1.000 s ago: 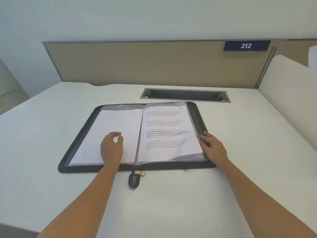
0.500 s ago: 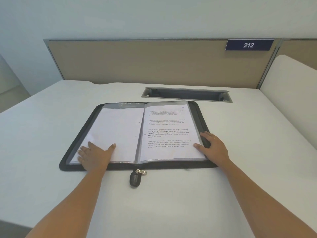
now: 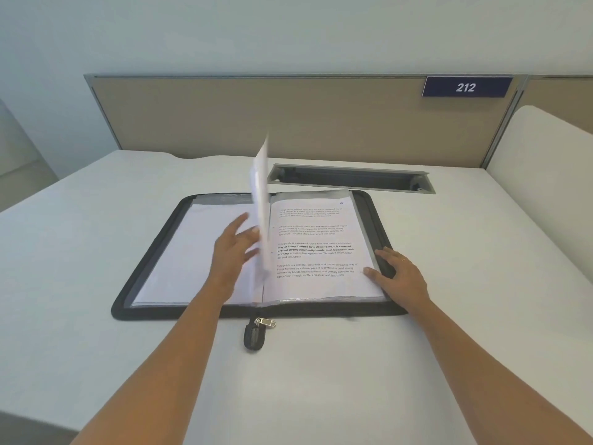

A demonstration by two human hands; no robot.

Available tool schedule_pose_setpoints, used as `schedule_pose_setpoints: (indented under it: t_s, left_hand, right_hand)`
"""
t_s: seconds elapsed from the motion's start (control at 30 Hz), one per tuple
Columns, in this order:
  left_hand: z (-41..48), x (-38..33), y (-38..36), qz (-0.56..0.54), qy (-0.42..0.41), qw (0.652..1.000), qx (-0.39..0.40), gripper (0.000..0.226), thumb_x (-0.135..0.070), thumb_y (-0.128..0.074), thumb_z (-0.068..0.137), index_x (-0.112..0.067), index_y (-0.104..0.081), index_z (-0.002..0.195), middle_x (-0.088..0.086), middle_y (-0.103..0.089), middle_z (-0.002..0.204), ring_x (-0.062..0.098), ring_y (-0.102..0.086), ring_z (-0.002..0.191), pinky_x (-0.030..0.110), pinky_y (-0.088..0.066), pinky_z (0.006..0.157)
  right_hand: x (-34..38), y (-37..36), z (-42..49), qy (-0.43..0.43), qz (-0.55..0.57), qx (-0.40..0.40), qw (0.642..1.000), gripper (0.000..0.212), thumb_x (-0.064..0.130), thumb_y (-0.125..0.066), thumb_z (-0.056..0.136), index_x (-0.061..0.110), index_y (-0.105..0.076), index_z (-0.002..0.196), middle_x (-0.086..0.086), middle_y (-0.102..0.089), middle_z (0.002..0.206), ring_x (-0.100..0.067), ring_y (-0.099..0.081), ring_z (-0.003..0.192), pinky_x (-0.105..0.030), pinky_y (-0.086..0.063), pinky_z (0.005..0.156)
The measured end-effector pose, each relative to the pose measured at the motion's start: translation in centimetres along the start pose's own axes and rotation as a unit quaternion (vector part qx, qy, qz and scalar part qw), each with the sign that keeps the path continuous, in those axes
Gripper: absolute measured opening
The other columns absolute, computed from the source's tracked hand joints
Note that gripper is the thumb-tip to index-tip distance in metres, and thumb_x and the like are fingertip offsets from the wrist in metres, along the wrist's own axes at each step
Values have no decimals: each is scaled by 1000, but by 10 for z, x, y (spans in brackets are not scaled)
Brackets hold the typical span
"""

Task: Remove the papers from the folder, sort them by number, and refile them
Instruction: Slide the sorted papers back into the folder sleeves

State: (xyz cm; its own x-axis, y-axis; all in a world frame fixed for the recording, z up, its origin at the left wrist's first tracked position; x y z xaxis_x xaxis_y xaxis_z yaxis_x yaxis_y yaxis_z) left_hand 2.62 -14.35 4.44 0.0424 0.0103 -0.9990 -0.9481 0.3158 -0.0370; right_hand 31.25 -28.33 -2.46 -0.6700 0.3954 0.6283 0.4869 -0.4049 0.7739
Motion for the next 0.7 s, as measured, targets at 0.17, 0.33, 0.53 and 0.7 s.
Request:
schedule_pose_setpoints:
  t_s: [0.17, 0.33, 0.53, 0.7]
  left_hand:
    - [-1, -4, -21, 23, 9, 996, 86, 15, -23, -58, 92, -17, -68, 101, 3, -74, 91, 20, -70, 84, 31, -55, 80]
    - [5, 17, 17, 169, -10, 983, -74, 10, -15, -61, 90, -12, -68, 97, 3, -70, 93, 20, -65, 92, 36, -49, 91]
    - [7, 50, 71, 459, 82, 866, -180, 67, -38, -62, 87, -10, -36, 142, 14, -22, 154, 28, -17, 143, 45, -22, 112]
    - [0, 68, 94, 498, 173, 827, -196, 100, -62, -57, 81, -6, -11, 149, 21, 0, 156, 32, 4, 145, 44, 0, 117]
  right_hand:
    - [3, 4, -3, -13, 72, -19, 997, 42, 40, -35, 100, 22, -53, 132, 4, -43, 146, -15, -35, 136, -32, -23, 110]
    - [7, 7, -7, -15, 87, -22, 996, 49, 48, -32, 98, 20, -51, 134, 3, -44, 144, -16, -35, 136, -32, -25, 110]
    - [3, 2, -4, -23, 34, -1, 999, 68, 59, -57, 82, 24, -45, 138, 7, -39, 147, -15, -34, 136, -39, -30, 112]
    - [2, 2, -2, -15, 11, 0, 1000, 69, 48, -65, 81, 25, -40, 141, 5, -37, 149, -16, -33, 137, -36, -31, 108]
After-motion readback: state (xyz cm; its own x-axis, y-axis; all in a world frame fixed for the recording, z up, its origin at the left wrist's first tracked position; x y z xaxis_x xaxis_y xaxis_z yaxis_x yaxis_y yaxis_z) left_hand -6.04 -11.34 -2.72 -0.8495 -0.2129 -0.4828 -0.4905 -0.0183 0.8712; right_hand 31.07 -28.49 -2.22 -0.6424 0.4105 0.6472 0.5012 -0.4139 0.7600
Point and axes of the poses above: each hand's wrist, its own z-axis towards the middle knuckle, its own y-axis out of the back of the hand, x = y × z, the point moved 6 cm from there along z, towards the middle knuckle
